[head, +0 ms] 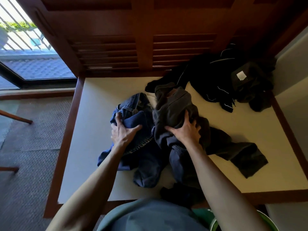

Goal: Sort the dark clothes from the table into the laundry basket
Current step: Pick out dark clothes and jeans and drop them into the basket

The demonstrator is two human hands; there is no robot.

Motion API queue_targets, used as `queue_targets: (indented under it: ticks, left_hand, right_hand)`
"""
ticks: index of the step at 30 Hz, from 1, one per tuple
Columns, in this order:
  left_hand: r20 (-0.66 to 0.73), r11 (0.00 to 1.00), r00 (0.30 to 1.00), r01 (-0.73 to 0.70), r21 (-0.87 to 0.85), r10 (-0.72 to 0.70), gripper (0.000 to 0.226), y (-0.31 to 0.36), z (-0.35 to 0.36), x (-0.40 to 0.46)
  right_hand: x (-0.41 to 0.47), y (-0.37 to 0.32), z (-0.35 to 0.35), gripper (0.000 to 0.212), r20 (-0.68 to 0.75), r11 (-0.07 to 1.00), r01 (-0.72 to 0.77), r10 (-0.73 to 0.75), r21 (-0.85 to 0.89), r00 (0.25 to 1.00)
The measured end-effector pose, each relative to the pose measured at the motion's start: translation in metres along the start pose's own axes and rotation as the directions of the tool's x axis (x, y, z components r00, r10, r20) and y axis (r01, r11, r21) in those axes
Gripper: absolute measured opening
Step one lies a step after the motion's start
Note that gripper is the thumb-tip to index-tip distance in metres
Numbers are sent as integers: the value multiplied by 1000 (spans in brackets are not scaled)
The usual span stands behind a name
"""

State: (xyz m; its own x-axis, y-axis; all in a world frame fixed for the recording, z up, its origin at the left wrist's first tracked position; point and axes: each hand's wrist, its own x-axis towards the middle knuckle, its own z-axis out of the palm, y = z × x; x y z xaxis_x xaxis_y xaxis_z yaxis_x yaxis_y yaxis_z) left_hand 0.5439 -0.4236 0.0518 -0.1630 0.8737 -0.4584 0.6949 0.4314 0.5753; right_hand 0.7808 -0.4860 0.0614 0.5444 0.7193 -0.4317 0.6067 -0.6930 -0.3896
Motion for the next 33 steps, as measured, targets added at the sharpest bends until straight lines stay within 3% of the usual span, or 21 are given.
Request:
queue_targets:
  ticks: [5,9,14,20,27,33]
  left_hand:
    - [44,988,999,31,-154,-25,97,11,0,11]
    - [14,958,1000,8,-287,-4,88,16,0,2]
    - [-50,935,995,-102,-338,91,89,24,-4,-21]
    - [-60,901,943,-332,-280,329,83,49,-10,-55]
    - [-68,779,845,-518,-352,531,77,77,-10,-108]
    - [28,622,691,-631,-464,722,77,96,-8,-152]
  right_hand:
    - [9,-1,16,77,-145,988,124,-136,-89,980]
    - [14,9,12,52,-210,986,148,-129,80,969]
    - [11,16,1,47,-199,965,158,-117,208,973]
    - [-7,48,-8,58,-208,892,223,-150,393,966]
    - [-59,86,-53,50,-429,821,345,-137,455,893]
    - [-136,124,-89,47,-619,849,331,-5,412,785]
